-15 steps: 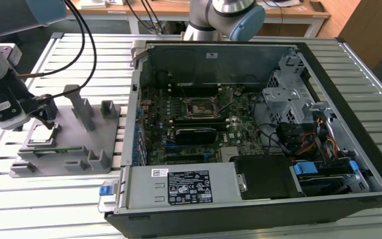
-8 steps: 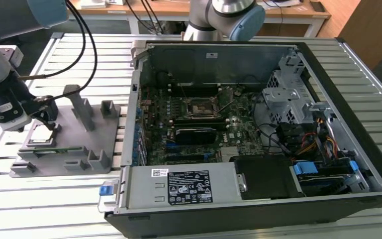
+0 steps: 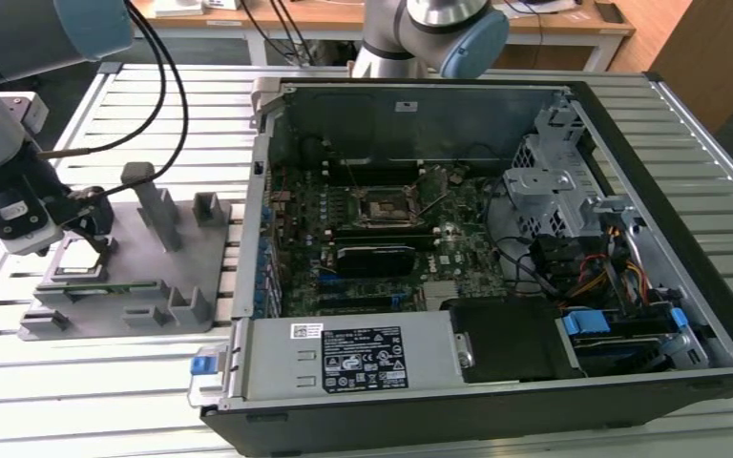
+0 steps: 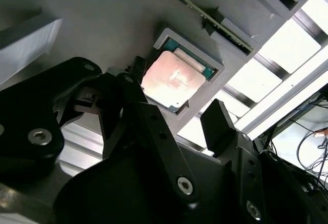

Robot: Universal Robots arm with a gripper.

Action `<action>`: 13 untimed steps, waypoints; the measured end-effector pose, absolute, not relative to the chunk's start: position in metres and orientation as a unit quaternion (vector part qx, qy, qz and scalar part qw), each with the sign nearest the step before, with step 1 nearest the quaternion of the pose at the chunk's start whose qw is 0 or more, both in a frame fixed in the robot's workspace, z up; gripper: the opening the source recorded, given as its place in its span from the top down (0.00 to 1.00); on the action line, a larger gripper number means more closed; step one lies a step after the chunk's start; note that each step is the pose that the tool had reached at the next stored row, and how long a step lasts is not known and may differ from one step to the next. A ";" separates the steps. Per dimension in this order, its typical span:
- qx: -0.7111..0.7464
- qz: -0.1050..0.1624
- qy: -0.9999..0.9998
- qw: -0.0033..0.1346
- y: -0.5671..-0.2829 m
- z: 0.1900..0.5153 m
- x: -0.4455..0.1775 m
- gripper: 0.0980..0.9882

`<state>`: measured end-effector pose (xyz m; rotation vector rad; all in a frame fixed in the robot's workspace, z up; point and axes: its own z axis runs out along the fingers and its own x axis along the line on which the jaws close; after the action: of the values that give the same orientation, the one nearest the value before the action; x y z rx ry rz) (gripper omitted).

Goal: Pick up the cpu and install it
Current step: 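Pick up the cpu and move it towards the insertion slot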

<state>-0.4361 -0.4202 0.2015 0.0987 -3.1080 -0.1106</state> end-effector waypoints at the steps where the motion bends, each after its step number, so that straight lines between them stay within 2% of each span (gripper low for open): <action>1: 0.032 -0.036 -0.999 0.015 -0.420 0.201 -0.436 0.32; 13: 0.031 -0.036 -0.999 0.015 -0.418 0.191 -0.436 0.32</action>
<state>-0.4360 -0.4179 0.1914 0.0956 -3.1082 -0.1106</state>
